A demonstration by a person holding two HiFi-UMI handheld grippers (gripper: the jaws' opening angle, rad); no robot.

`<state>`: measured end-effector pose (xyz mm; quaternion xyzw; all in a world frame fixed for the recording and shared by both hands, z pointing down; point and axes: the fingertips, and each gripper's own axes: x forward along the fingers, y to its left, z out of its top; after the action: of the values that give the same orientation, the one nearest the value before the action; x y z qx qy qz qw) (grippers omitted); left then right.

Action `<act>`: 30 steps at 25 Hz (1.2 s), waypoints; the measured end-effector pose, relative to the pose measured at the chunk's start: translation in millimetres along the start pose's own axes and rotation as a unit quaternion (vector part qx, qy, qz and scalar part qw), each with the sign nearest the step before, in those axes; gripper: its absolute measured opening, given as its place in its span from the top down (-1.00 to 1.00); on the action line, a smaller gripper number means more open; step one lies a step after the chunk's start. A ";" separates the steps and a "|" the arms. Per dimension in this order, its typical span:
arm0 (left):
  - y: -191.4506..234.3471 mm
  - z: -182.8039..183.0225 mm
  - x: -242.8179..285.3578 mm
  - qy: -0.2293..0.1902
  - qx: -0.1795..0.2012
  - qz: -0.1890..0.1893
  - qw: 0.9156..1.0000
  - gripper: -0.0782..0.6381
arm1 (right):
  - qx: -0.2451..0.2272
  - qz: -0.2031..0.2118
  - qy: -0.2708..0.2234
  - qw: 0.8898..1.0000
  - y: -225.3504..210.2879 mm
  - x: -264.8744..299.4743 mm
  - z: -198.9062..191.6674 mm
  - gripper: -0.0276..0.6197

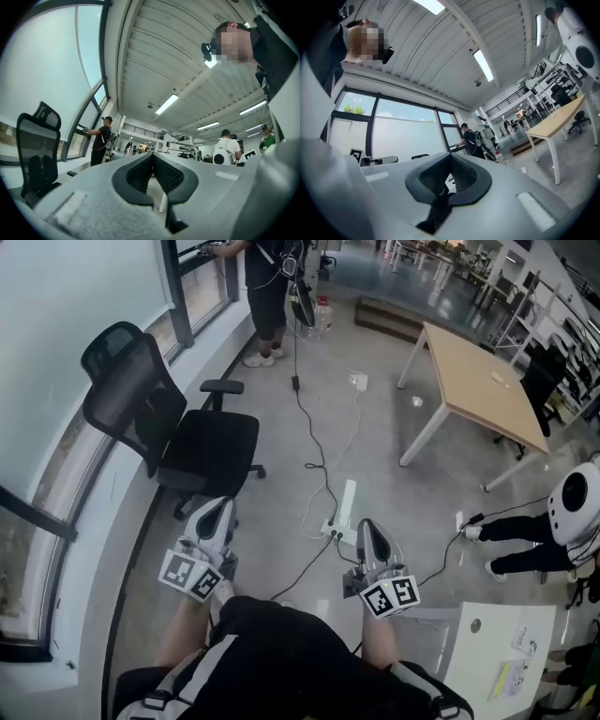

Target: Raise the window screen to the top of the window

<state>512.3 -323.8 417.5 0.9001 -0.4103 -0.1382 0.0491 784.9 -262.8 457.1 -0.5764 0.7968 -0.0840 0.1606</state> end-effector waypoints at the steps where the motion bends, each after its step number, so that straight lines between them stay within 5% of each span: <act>1: 8.0 0.8 -9.1 0.001 0.000 0.014 1.000 0.77 | 0.003 0.013 0.004 1.000 8.1 7.2 -4.4 0.90; 10: 60.7 31.0 -75.3 -0.012 0.020 0.094 0.995 0.77 | 0.030 0.092 0.033 0.995 78.4 68.6 -38.1 0.90; 16: 115.4 65.6 -151.2 -0.036 0.032 0.164 0.985 0.77 | 0.018 0.175 0.049 0.983 172.9 116.8 -60.8 0.90; 24: 164.8 104.4 -278.4 -0.075 0.052 0.273 0.958 0.77 | 0.028 0.283 0.087 0.955 299.1 151.0 -103.7 0.90; 30: 186.0 129.6 -377.2 -0.094 0.069 0.353 0.928 0.77 | 0.036 0.357 0.107 0.927 392.8 163.6 -133.7 0.90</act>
<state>104.1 -159.4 409.6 0.6814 -0.7125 -0.1674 -0.0061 341.1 -298.2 430.7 -0.2348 0.9588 -0.1111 0.1148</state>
